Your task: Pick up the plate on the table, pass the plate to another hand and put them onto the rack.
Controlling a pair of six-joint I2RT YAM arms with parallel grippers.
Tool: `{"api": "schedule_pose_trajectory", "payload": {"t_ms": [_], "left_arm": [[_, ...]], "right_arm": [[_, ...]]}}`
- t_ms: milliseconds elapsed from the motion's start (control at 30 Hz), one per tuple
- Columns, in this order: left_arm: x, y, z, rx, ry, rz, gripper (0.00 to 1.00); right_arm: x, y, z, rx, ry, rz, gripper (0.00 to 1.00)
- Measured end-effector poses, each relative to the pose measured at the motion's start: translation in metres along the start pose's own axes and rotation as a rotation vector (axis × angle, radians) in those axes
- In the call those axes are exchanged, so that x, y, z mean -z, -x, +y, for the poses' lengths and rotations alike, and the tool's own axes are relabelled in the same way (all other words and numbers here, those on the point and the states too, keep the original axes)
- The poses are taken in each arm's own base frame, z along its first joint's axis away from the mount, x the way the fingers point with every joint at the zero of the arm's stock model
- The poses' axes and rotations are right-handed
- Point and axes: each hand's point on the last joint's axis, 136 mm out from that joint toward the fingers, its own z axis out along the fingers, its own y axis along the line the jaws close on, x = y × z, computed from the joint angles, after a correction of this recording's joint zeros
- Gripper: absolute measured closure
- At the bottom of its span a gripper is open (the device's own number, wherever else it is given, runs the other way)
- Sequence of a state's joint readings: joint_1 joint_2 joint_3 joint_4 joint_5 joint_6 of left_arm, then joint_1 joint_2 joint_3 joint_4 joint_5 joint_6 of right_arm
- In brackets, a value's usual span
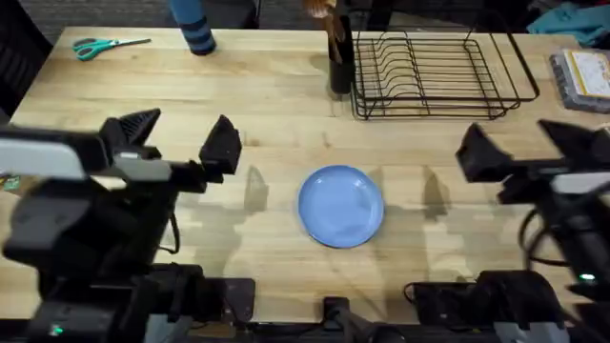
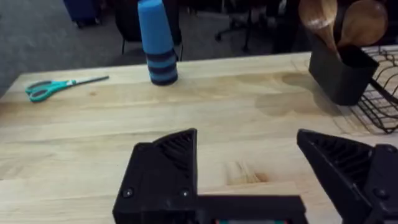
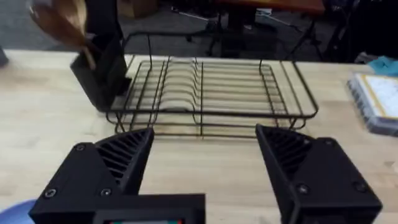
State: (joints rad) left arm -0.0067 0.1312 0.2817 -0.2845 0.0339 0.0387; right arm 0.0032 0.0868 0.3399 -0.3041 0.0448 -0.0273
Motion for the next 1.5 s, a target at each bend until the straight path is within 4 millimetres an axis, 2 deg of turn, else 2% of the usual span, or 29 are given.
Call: {"api": "schedule_pose_trajectory", "payload": {"t_ms": [100,200,467,733,900,1233,1467,1500], "left_arm": [[-0.005,0.009,0.000,-0.003,-0.003,0.058,0.007],[-0.012,0.020,0.001,-0.004,-0.006,0.128,0.007],[-0.032,0.049,0.003,0.003,-0.016,0.362,0.007],[-0.050,0.061,0.004,0.009,-0.026,0.587,0.007],[-0.059,0.064,0.004,0.011,-0.031,0.627,0.007],[-0.057,0.060,-0.003,0.024,-0.069,0.648,0.007],[-0.051,0.056,-0.023,0.067,-0.184,0.672,0.008],[-0.044,0.055,-0.040,0.105,-0.279,0.690,0.007]], "right_arm": [[0.006,0.024,-0.001,0.000,-0.003,0.018,0.004],[0.005,0.040,-0.002,0.001,-0.002,0.066,0.003],[-0.008,0.069,-0.003,0.004,0.003,0.279,0.003],[-0.026,0.075,-0.002,0.007,0.010,0.510,0.003],[-0.039,0.074,-0.002,0.008,0.011,0.548,0.003],[-0.039,0.073,-0.002,0.008,0.011,0.553,0.003],[-0.043,0.079,-0.002,0.007,0.010,0.527,0.003],[-0.046,0.085,-0.002,0.007,0.010,0.498,0.003]]}}
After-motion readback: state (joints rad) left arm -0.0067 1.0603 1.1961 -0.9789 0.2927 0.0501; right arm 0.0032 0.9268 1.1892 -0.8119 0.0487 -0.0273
